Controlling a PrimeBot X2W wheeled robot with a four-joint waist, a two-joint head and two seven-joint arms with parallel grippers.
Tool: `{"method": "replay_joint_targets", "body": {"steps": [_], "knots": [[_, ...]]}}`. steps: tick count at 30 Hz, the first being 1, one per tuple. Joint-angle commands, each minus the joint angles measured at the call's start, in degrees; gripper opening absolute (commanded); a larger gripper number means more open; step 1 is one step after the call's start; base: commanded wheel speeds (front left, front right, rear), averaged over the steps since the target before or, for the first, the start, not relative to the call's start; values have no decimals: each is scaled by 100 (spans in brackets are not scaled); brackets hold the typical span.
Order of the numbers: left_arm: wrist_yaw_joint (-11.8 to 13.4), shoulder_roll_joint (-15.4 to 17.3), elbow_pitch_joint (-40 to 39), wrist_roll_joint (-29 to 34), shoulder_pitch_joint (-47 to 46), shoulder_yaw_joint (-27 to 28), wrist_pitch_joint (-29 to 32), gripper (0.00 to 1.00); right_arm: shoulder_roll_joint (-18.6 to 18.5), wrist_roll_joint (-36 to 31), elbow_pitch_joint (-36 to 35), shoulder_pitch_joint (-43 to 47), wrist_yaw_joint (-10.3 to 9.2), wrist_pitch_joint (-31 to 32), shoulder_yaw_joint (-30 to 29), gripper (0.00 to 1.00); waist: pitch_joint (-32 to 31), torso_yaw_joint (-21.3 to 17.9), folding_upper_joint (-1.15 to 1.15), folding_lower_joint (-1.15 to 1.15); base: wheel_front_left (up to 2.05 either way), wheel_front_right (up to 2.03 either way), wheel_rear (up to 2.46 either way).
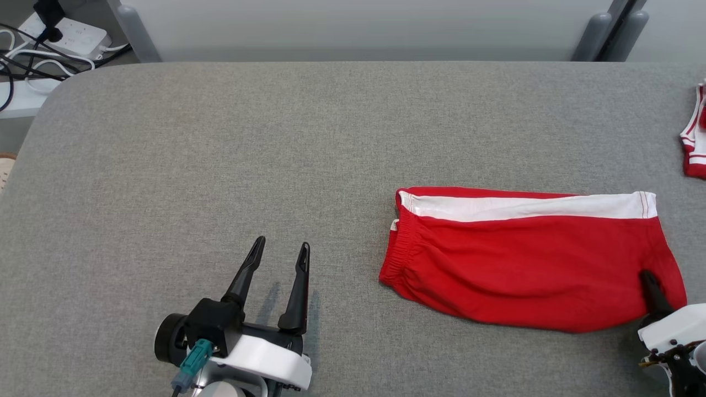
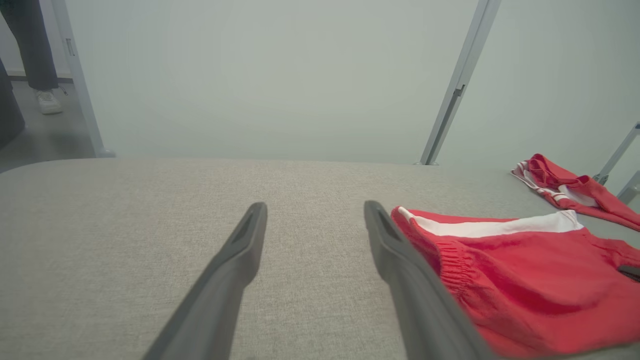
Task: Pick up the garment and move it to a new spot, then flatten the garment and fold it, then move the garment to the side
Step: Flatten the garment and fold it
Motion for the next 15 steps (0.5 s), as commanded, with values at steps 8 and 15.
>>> {"method": "replay_joint_targets", "body": {"steps": [8, 15], "knots": [[-77, 47, -8, 45, -184, 111, -59, 100, 2, -469, -761, -4, 24, 66, -54, 0, -67, 40, 0, 0, 0, 0, 0], [-89, 19, 76, 24, -176, 67, -59, 100, 262, -974, -1575, 53, 24, 398, -65, 0, -193, 195, 0, 0, 0, 0, 0]]}}
